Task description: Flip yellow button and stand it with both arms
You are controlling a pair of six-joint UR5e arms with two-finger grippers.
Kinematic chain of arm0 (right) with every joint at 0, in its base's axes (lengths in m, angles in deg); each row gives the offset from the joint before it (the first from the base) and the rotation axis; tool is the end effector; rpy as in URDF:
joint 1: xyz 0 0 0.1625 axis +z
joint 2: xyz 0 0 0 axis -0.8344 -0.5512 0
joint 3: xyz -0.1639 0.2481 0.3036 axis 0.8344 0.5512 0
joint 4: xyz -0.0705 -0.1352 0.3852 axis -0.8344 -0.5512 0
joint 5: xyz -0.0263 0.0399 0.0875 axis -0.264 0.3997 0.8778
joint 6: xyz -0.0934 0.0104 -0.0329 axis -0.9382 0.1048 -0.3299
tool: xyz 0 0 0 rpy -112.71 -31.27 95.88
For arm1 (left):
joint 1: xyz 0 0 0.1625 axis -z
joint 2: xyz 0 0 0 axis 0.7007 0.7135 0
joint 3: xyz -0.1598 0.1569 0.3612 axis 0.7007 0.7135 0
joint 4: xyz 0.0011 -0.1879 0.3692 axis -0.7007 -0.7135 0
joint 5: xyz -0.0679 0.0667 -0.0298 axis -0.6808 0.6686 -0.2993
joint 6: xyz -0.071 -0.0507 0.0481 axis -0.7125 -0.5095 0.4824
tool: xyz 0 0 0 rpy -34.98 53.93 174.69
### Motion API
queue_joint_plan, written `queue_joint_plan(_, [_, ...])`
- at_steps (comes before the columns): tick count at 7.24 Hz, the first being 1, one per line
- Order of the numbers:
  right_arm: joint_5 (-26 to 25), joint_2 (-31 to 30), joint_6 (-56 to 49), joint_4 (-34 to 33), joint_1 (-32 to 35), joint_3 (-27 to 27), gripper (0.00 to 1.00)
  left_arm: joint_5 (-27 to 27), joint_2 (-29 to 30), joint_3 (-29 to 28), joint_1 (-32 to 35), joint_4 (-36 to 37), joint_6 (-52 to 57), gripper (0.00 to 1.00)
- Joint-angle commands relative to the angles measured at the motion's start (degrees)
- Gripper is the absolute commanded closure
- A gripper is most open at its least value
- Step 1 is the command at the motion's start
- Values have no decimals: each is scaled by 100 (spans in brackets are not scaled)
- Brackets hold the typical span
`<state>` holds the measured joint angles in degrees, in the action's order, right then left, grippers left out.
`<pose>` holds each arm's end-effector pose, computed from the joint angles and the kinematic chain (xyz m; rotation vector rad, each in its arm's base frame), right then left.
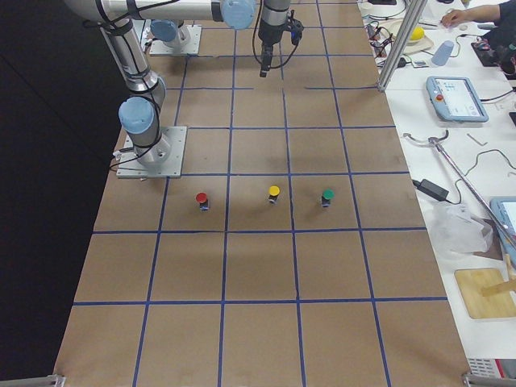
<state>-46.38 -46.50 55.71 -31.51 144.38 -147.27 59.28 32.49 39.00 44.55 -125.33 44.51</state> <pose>0.1159 -0.4665 0.4755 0.0804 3.1298 0.2158 -0.1254 -0.5003 0.4804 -0.0246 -3.1356 0.0165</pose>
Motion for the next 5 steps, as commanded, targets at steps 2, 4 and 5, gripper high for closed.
queue_joint_plan(2, [-1,-71,12,-270,-29,-125,0,26,-17,-17,-26,12,200,0])
queue_joint_plan(4, [17,-71,12,-279,-38,-125,0,-18,-35,18,-61,12,209,0])
queue_joint_plan(5, [17,-71,12,-288,-38,-125,0,-26,-26,27,-61,20,209,0])
